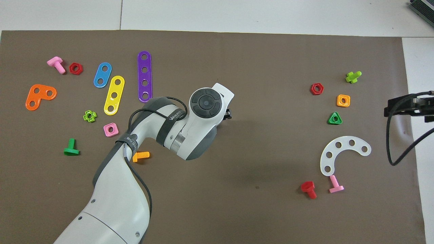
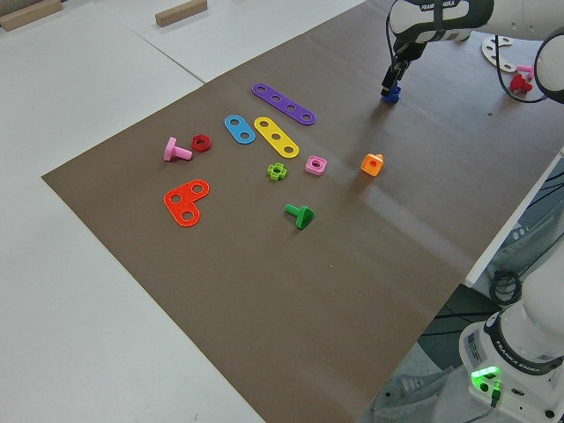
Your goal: Unscrew and place screws in storage area
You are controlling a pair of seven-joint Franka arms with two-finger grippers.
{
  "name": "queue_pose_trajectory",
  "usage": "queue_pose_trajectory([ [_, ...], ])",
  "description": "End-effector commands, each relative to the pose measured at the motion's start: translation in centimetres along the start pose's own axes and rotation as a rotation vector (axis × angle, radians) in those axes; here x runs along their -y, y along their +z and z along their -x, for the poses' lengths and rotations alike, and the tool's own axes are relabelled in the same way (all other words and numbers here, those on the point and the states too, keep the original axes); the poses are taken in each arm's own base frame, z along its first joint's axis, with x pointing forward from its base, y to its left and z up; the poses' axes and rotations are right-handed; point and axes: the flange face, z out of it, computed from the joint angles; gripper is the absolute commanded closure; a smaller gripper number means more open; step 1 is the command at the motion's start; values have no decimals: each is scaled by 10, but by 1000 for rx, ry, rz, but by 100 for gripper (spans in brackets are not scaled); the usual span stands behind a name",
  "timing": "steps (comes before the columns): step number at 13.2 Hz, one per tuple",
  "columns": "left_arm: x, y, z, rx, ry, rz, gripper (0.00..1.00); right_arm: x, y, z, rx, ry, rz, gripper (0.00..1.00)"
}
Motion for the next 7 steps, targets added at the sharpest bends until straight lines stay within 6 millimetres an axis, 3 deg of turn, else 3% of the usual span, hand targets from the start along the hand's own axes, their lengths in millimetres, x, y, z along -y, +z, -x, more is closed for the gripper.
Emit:
queue_pose_trajectory([
  [1,-2,-3,-6,-34,-1,-9,10,-2,-1,7,6,-12,-6,0],
  [7,-1,1,-4,-34,4,-11,23,-2,-1,7,8,-12,-4,0],
])
